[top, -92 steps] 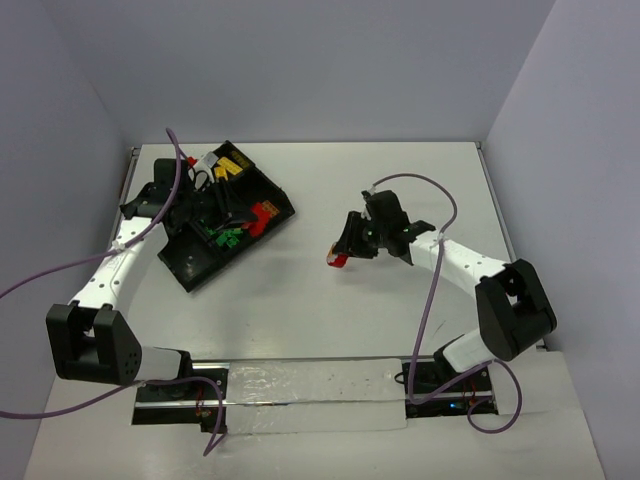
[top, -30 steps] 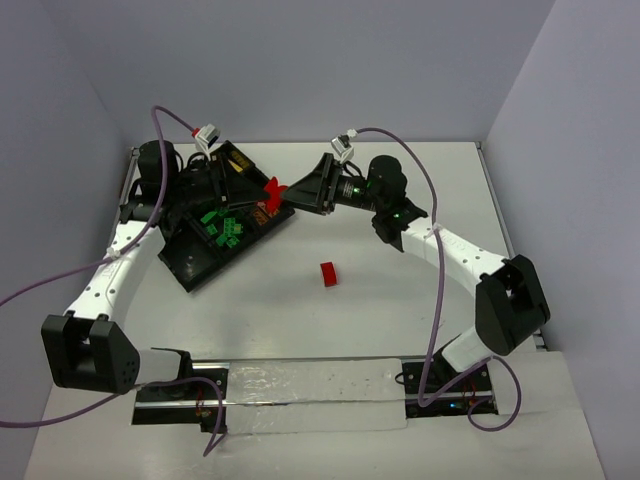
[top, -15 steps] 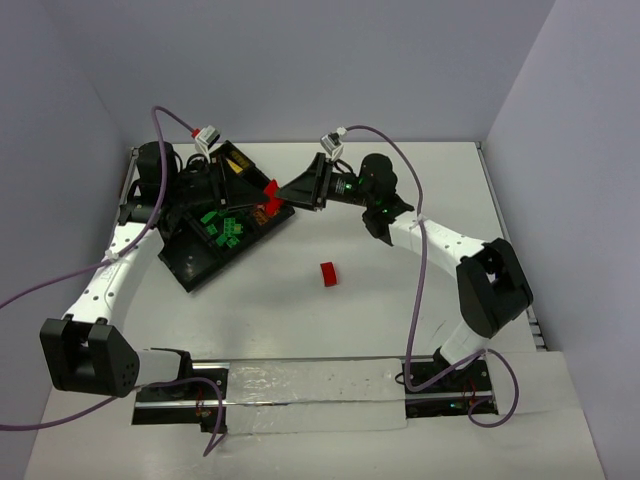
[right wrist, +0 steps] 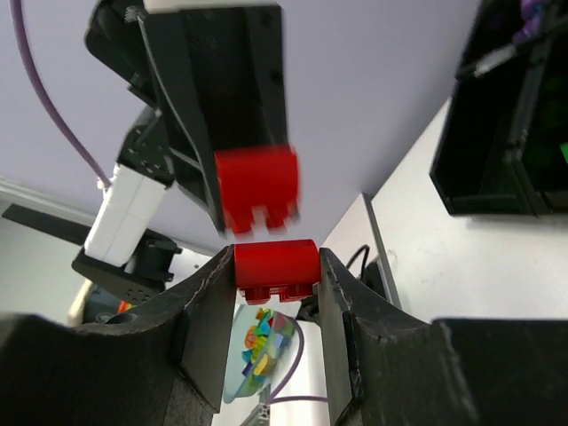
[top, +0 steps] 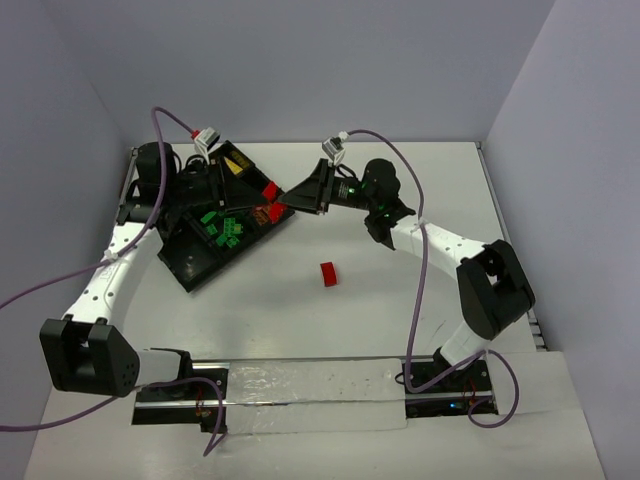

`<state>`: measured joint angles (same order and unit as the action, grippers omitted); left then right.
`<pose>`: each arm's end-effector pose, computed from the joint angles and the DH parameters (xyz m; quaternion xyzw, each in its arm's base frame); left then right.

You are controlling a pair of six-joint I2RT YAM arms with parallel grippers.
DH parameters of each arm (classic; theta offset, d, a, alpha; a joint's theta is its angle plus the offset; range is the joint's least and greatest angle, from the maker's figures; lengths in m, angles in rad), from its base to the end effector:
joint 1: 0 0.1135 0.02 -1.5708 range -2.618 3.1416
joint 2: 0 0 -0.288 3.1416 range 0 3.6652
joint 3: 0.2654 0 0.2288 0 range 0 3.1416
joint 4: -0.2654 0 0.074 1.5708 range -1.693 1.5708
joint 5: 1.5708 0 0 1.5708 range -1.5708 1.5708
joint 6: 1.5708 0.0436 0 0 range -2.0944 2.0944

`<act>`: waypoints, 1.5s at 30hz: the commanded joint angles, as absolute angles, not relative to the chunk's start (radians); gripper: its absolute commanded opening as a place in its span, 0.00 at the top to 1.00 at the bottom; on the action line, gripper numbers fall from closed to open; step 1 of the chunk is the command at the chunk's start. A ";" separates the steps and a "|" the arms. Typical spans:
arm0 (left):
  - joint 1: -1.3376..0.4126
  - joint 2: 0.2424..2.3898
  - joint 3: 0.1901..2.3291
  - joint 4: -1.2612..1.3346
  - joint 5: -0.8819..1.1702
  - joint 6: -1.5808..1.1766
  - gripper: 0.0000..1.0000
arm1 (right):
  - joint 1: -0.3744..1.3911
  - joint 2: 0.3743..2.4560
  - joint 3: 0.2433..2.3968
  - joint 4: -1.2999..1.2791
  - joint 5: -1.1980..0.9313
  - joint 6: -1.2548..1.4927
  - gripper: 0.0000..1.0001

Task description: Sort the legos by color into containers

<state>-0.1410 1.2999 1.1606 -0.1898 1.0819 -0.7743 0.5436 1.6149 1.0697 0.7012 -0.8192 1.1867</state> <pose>0.2513 -0.0746 0.3892 0.0676 0.7559 -0.5961 0.2623 0.2874 0.2109 0.3542 -0.0988 0.6612 0.6985 0.2551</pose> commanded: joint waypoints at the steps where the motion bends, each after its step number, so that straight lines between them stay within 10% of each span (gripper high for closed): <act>1: -0.051 1.273 1.195 -0.223 1.077 -0.745 1.00 | 0.518 1.531 0.979 0.652 -0.786 1.117 1.00; 7: 0.063 1.244 1.164 -0.368 0.953 -0.670 1.00 | 0.515 1.467 0.996 0.324 -0.677 0.918 1.00; 14: 0.141 1.169 1.093 -0.733 0.032 -0.736 1.00 | 0.515 1.400 1.086 -0.094 -0.445 0.680 1.00; 18: 0.141 1.153 1.024 -0.721 -0.101 -0.770 1.00 | 0.516 1.387 1.099 -0.148 -0.420 0.650 1.00; 27: 0.140 1.199 0.973 -0.664 -0.141 -0.750 0.95 | 0.515 1.380 1.088 -0.139 -0.412 0.647 1.00; 36: 0.140 1.256 0.976 -0.642 -0.111 -0.735 0.23 | 0.553 1.429 1.173 -0.209 -0.372 0.617 1.00; 45: 0.071 1.141 1.029 -0.549 0.336 -0.563 0.24 | 0.602 1.475 1.185 -0.161 -0.443 0.630 1.00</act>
<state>0.1152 1.2260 0.9730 -0.6739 -0.0055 -0.6909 0.5908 1.4499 1.1568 -0.2059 -0.3805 0.6301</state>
